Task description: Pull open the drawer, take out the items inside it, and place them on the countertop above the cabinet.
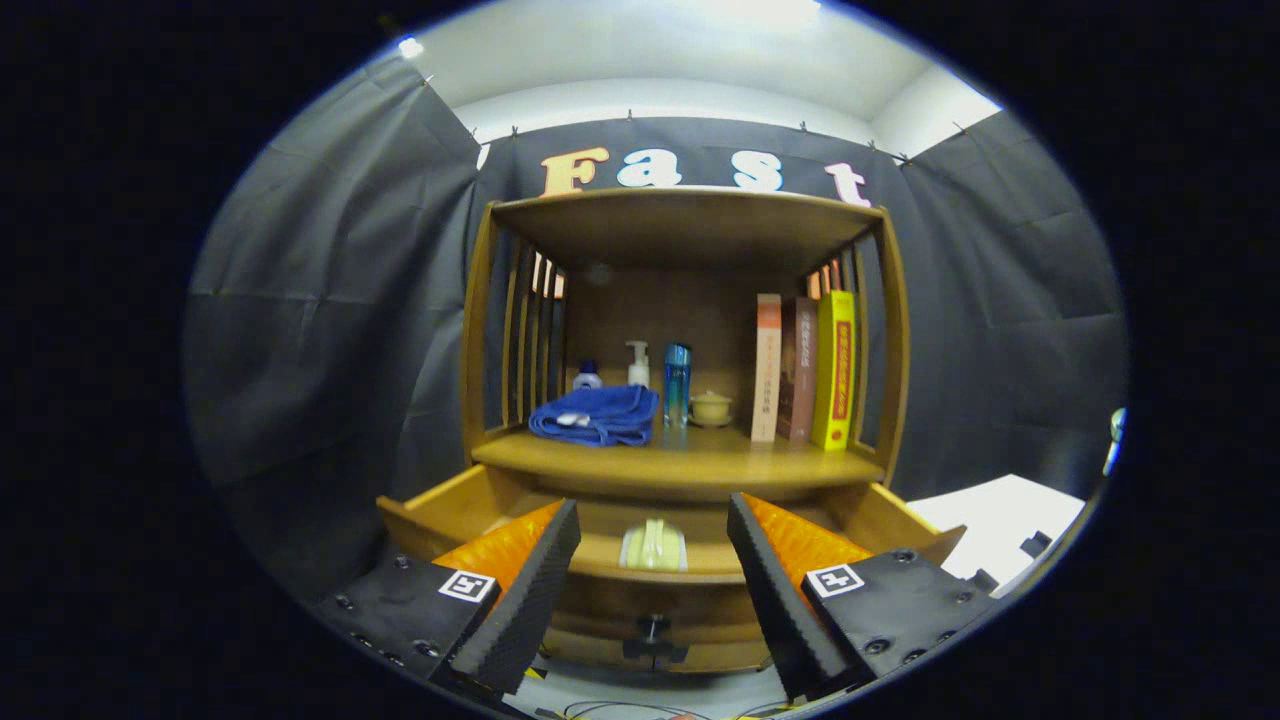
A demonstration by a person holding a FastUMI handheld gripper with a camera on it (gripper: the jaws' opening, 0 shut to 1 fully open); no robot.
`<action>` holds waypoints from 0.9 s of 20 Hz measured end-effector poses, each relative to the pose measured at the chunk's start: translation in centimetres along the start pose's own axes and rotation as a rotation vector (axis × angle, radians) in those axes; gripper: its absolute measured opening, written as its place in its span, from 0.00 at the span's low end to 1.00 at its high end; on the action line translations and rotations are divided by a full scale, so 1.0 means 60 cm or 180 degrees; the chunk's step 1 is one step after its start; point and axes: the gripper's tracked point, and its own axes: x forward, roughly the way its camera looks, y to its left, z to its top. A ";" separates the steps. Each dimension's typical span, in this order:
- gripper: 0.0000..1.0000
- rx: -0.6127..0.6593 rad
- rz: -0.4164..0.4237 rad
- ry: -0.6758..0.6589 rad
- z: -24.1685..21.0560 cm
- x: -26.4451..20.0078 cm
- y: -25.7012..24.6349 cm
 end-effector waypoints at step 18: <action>0.99 0.0044 0.0033 0.2551 -0.314 0.259 -0.021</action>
